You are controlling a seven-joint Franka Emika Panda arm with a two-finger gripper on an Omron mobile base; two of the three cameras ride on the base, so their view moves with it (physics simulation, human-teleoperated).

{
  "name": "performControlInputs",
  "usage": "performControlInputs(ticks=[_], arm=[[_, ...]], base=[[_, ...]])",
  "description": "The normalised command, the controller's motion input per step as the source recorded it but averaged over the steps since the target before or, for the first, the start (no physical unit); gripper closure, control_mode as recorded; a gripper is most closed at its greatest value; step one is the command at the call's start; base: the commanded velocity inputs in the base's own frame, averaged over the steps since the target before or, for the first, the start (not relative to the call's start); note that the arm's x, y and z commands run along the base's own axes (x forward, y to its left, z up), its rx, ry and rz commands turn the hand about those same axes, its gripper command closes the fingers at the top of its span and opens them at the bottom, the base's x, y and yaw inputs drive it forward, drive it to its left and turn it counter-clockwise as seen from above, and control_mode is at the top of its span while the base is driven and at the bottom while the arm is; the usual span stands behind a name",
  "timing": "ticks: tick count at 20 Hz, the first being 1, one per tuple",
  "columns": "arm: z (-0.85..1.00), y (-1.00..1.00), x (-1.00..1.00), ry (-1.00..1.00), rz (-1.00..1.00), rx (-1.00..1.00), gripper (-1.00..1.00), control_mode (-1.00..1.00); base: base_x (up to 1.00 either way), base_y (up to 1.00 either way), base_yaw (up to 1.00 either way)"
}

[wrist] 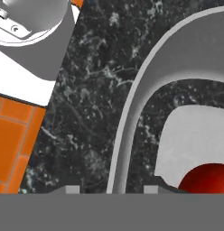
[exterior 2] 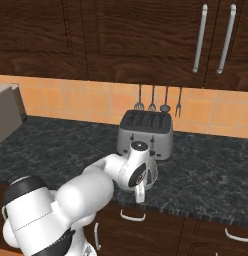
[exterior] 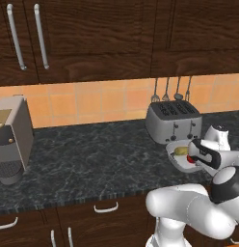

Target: Take the meat container that has the fish and place it on the second highest rack of the freezer. Then take the vegetable container that has the tomato and potato and place it on the highest rack of the freezer.

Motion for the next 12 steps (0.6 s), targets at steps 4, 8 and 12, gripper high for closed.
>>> performControlInputs(ticks=[4,8,12], arm=[[0.0,0.0,0.0,0.0,0.0,0.0,1.0,-1.0],[0.02,0.0,0.0,0.0,0.0,0.0,1.0,-1.0],[0.4,0.0,-0.15,0.0,-0.09,0.02,1.0,-1.0]], base=[[0.0,0.0,0.0],[0.0,0.0,0.0],[0.0,0.0,0.0]])
